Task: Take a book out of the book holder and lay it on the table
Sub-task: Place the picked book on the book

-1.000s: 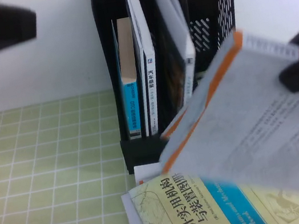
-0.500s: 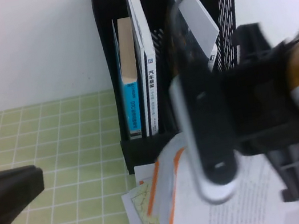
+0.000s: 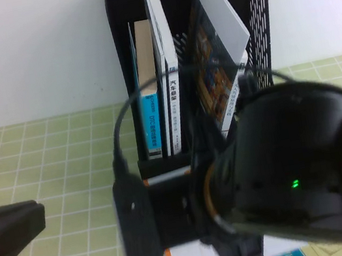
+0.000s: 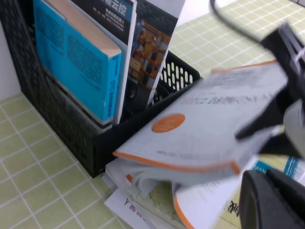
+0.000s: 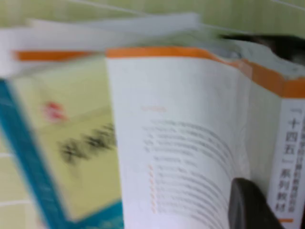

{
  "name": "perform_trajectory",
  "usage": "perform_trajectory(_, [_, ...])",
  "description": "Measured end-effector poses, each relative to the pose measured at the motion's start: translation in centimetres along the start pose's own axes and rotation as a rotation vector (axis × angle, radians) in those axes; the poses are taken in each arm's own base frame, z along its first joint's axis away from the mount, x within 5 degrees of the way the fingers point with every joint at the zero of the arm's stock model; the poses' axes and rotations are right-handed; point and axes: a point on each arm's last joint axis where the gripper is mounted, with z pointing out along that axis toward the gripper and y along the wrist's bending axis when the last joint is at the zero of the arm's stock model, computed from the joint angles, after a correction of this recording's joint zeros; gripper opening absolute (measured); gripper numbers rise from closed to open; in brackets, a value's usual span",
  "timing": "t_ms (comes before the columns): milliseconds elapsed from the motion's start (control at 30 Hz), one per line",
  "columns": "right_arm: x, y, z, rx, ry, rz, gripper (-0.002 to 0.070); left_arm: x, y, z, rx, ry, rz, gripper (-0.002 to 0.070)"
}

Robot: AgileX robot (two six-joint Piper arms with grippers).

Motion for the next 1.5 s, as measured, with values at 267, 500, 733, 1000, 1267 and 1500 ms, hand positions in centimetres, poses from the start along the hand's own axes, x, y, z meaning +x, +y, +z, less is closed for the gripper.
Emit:
perform_trajectory(267, [0.1, 3.8, 3.7, 0.026, 0.042, 0.001, 0.0123, 0.4, 0.2, 0.0, -0.036, 0.042, 0.02, -0.0002])
perform_trajectory(500, [1.5, 2.4, 4.0, 0.262, 0.102, 0.099, 0.0122, 0.4, 0.4, 0.0, -0.054, 0.05, 0.024, -0.0002])
perform_trajectory(733, [1.9, -0.6, -1.7, 0.374, -0.048, 0.175, 0.0122, 0.4, 0.4, 0.0, -0.056, 0.044, 0.024, -0.0002])
perform_trajectory(1000, [3.0, -3.2, -6.0, 0.613, -0.114, 0.117, 0.0122, 0.2, 0.5, 0.0, -0.064, 0.028, 0.017, -0.0002])
perform_trajectory(1267, [3.9, -0.7, -1.7, 0.621, -0.026, -0.05, 0.0122, 0.3, 0.5, 0.0, -0.065, 0.029, 0.008, -0.0002])
perform_trajectory(1500, [5.5, 4.9, 3.5, 0.41, -0.057, -0.009, 0.0122, 0.4, 0.5, 0.0, -0.065, 0.046, 0.012, -0.0002])
